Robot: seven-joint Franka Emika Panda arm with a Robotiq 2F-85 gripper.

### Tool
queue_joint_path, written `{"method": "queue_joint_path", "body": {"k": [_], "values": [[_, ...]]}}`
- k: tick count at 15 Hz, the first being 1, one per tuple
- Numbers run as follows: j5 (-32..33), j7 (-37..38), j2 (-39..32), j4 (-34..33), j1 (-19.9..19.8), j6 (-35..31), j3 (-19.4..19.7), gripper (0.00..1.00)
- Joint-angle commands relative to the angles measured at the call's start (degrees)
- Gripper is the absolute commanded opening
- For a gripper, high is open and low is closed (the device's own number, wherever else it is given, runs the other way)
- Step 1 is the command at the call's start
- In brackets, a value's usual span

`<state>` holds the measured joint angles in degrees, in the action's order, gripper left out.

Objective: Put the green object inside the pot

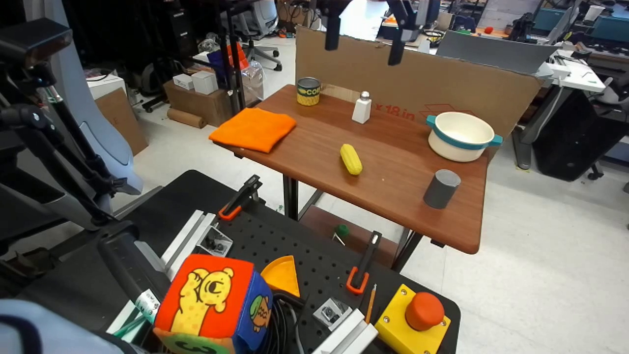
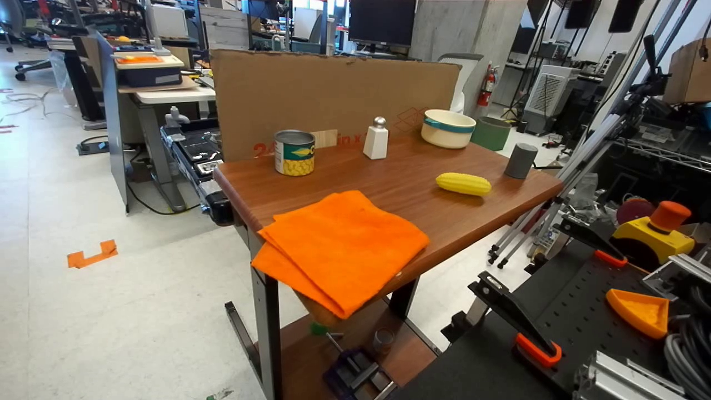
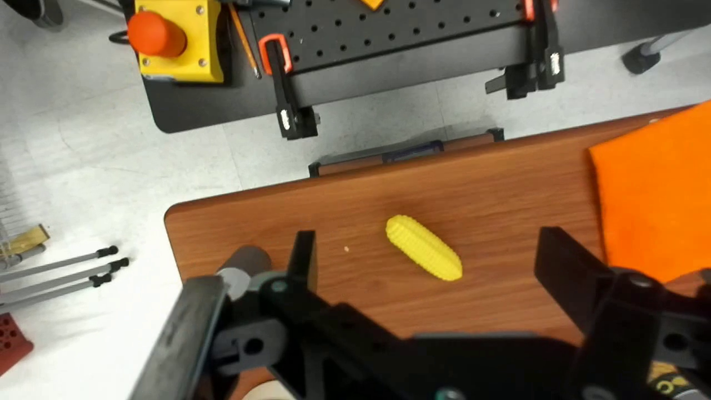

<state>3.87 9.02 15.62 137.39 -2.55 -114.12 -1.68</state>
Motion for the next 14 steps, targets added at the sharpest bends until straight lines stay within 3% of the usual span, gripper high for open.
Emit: {"method": "queue_joint_path", "body": {"k": [1, 9, 14], "values": [[3.9, -2.5, -4.7, -1.5, -1.7, -6.5, 2.3, 1.0], [4.7, -5.8, -19.0, -7.8, -5.1, -12.6, 7.8, 1.0], [5.2, -3.1, -29.9, -13.4, -5.3, -15.8, 9.8, 1.0]]}}
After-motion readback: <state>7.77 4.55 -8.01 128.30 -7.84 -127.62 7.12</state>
